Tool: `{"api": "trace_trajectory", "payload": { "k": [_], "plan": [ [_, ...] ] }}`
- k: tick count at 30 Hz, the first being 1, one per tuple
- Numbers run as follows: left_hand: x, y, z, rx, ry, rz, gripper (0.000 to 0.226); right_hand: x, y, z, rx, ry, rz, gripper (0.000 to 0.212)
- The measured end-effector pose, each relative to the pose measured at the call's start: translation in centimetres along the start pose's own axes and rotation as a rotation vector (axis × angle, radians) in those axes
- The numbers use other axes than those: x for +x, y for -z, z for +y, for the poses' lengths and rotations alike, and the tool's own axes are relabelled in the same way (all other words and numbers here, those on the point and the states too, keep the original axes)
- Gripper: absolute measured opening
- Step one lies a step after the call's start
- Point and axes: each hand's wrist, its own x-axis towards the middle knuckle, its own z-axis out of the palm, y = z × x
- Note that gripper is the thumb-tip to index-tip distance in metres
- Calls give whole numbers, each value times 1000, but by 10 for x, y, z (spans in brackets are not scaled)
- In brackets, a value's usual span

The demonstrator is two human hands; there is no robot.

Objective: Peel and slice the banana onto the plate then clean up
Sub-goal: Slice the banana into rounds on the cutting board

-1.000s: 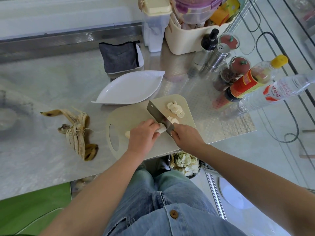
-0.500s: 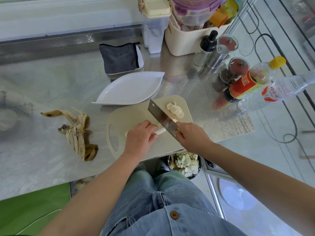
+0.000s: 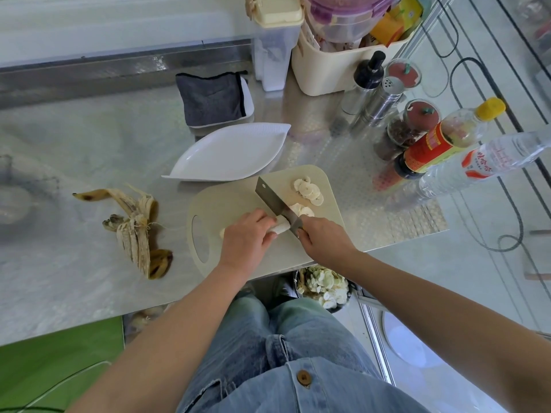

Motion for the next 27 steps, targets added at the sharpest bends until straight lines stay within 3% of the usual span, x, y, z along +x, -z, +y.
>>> {"api": "trace_trajectory", "payload": {
  "k": [13, 27],
  "plan": [
    [0, 0, -1, 21, -7, -13, 24, -14, 29, -4, -3, 49, 32, 14],
    [1, 1, 0, 16, -8, -24, 23, -1, -1, -1, 23, -9, 7, 20]
  ]
}}
